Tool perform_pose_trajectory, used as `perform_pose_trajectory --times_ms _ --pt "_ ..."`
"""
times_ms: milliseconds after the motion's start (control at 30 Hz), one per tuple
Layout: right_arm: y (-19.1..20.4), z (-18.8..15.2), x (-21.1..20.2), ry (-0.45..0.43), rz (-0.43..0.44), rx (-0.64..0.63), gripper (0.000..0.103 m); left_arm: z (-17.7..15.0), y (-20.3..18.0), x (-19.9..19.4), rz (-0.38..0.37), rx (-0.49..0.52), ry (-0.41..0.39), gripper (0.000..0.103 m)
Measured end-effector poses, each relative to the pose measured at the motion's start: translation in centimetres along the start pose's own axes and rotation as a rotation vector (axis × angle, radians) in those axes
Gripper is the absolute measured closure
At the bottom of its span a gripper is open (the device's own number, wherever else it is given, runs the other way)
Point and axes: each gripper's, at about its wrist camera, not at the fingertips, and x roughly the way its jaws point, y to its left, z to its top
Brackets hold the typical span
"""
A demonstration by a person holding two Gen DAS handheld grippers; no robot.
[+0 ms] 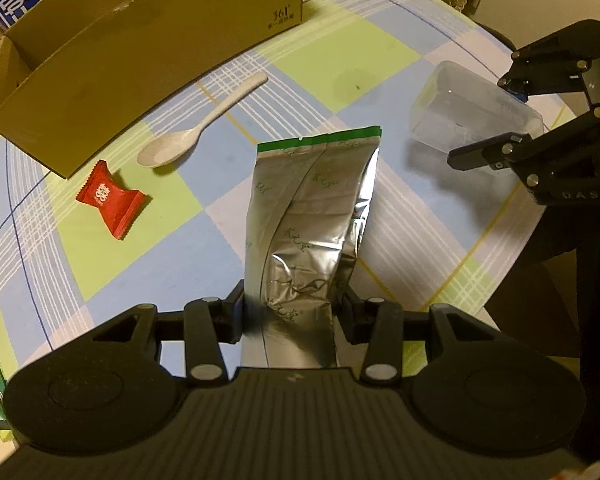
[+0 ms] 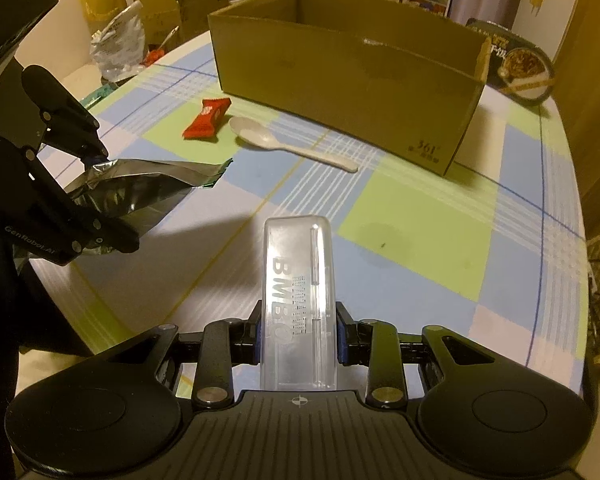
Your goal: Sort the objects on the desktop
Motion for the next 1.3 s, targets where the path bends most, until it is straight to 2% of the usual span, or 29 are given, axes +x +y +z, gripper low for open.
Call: perform_pose_trajectory --times_ms 267,700,1067,1300 --pt "0.6 0.1 -1.1 -0.020 -0.006 -0.001 0.074 -0.3 0.4 -1.6 -0.016 -0.037 -0.022 0.064" --pt "0.9 1.1 -2.1 -0.041 0.004 0.035 0.074 0.0 1.6 -4.2 0.001 -0.056 -0.024 0.064" --pt "0.4 4.8 -2.8 -0.069 -0.002 0.045 0.074 1.8 3.1 -6.1 -0.002 -0.086 -0.049 0.064" --pt "-0.6 7.7 -3.3 -0.083 -0.020 0.048 0.074 3.0 4.9 -7.5 0.004 -0.139 -0.073 0.064"
